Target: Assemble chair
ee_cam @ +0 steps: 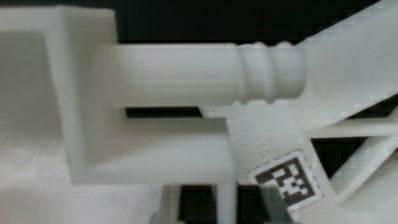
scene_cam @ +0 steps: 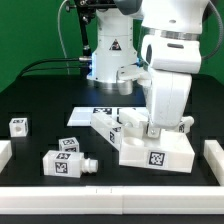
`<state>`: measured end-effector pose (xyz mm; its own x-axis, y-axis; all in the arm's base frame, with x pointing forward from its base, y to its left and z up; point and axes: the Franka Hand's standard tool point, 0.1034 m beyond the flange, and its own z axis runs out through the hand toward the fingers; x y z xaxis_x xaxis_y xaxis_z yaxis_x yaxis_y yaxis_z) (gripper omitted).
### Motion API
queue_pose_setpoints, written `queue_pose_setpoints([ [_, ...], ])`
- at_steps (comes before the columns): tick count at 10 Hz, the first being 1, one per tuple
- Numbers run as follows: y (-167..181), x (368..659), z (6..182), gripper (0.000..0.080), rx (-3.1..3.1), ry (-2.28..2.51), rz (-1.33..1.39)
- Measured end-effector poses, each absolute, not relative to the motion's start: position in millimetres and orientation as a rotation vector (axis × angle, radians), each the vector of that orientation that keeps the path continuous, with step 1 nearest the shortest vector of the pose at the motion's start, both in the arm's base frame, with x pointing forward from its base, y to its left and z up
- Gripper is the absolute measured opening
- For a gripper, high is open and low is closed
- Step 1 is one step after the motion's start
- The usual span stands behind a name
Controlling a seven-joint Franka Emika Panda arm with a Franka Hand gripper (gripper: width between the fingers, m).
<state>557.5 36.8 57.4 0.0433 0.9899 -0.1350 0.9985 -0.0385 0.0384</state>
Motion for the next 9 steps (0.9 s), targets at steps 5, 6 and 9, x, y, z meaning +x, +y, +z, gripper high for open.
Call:
queue_pose_setpoints([
  [5,68,566,38.8,0.0026,2.015,2.248,-0.111],
  [6,67,564,32.8,0.0026,2.022,2.25,-0.12],
  [9,61,568,15.2,0.0026,2.039,2.26,-0.173],
])
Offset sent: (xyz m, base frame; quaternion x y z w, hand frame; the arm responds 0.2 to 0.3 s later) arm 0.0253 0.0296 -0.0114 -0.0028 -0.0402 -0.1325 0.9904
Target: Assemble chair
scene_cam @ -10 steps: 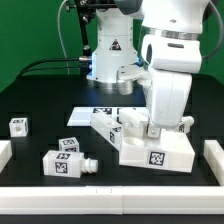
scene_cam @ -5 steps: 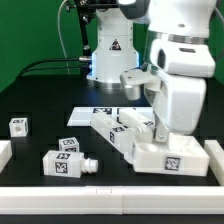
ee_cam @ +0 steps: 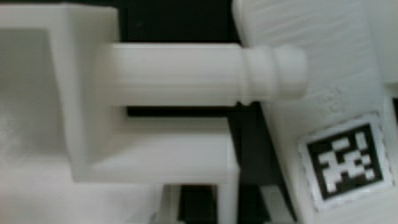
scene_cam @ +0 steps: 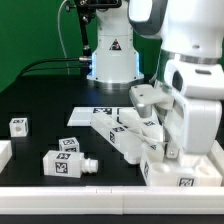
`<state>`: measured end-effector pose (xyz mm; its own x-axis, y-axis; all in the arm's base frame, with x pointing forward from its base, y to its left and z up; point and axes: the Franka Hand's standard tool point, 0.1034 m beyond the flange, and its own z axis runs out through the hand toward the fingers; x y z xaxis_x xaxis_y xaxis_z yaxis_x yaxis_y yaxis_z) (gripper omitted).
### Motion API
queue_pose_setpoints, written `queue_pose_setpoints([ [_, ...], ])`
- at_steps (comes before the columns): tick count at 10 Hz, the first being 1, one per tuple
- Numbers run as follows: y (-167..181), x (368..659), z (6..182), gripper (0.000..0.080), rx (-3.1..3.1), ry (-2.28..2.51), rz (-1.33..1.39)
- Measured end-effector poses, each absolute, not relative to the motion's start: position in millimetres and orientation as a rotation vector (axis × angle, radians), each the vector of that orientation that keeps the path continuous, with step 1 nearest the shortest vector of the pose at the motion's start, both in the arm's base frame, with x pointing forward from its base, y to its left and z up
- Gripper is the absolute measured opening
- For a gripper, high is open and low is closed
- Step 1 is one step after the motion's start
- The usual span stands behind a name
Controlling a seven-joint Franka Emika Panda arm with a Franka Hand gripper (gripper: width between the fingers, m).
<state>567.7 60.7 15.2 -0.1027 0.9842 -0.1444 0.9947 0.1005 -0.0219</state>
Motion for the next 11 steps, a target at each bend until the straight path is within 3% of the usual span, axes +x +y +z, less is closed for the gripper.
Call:
queue_pose_setpoints([
  [5,61.6,568.7,10.7,0.0026,2.055,2.261,-0.221],
  [7,61.6,568.7,10.6,0.0375,2.055,2.261,-0.221],
  [8,61.6,568.7,10.5,0.0512,2.055,2.261,-0.22],
  [9,61.7,568.8,10.6,0.0512,2.054,2.261,-0.22],
  [10,63.1,570.1,10.5,0.0624,2.044,2.267,-0.207],
  [11,69.0,571.9,12.8,0.0642,2.032,2.28,-0.212],
])
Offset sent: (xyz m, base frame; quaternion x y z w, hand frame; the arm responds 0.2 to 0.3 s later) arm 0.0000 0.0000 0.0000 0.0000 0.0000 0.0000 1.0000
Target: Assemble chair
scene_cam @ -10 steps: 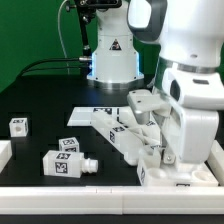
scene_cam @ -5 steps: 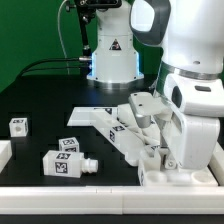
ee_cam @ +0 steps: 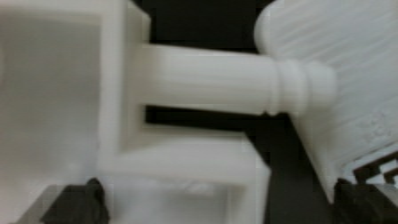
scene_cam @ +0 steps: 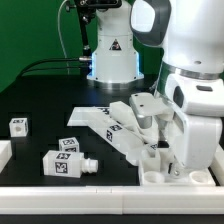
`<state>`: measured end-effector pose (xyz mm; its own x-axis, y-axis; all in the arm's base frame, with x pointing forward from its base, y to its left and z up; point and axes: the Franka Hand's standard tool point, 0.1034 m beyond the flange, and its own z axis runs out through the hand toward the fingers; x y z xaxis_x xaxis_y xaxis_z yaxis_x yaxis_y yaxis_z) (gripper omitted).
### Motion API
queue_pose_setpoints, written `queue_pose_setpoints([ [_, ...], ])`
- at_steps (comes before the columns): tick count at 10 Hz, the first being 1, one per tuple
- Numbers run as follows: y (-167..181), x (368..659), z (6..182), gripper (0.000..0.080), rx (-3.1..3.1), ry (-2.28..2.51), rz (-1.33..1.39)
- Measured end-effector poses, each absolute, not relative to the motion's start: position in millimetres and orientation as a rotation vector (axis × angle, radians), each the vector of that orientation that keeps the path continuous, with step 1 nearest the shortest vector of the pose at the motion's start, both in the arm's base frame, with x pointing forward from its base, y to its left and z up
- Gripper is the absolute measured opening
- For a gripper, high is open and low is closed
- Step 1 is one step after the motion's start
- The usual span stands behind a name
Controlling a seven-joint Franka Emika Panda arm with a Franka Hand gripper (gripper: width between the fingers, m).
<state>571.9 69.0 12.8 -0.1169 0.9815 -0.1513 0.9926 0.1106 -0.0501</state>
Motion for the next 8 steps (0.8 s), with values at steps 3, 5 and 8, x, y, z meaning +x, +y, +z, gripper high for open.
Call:
queue_pose_setpoints([
  [3,91,579,15.7,0.0648,1.955,2.354,-0.176],
  [5,95,581,17.0,0.0649,1.919,2.385,-0.169],
  [8,109,586,23.2,0.0649,1.904,2.402,-0.157],
])
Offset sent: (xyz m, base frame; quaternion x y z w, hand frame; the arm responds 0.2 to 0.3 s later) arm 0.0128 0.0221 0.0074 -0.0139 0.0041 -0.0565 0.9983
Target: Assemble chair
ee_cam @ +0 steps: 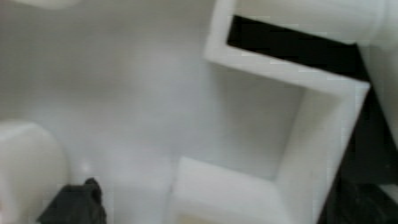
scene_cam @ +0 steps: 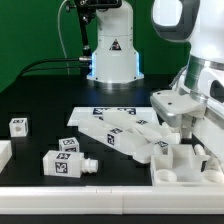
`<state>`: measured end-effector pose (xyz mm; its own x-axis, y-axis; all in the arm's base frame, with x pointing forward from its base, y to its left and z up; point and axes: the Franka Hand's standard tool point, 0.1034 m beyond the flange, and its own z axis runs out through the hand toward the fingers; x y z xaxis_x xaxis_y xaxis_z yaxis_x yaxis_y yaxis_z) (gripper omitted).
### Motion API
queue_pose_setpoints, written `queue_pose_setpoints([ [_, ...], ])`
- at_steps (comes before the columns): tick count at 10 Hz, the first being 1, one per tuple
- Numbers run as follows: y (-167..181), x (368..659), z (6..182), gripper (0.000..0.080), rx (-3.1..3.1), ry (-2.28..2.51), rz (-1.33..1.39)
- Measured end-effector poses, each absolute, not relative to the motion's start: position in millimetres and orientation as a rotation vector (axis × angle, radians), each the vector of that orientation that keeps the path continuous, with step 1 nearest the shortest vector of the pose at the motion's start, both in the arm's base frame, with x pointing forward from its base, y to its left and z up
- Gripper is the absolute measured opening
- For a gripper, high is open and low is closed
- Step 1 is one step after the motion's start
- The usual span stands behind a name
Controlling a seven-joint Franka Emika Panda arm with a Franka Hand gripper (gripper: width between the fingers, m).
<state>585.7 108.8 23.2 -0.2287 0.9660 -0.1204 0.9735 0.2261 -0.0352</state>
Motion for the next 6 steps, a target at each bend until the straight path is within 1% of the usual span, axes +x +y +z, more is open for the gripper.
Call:
queue_pose_setpoints([
  [3,110,586,26.6,0.0649,1.927,2.38,-0.153],
  [4,106,583,33.6,0.0649,1.943,2.358,-0.154],
  [6,94,567,57.0,0.0649,1.986,2.3,-0.15],
])
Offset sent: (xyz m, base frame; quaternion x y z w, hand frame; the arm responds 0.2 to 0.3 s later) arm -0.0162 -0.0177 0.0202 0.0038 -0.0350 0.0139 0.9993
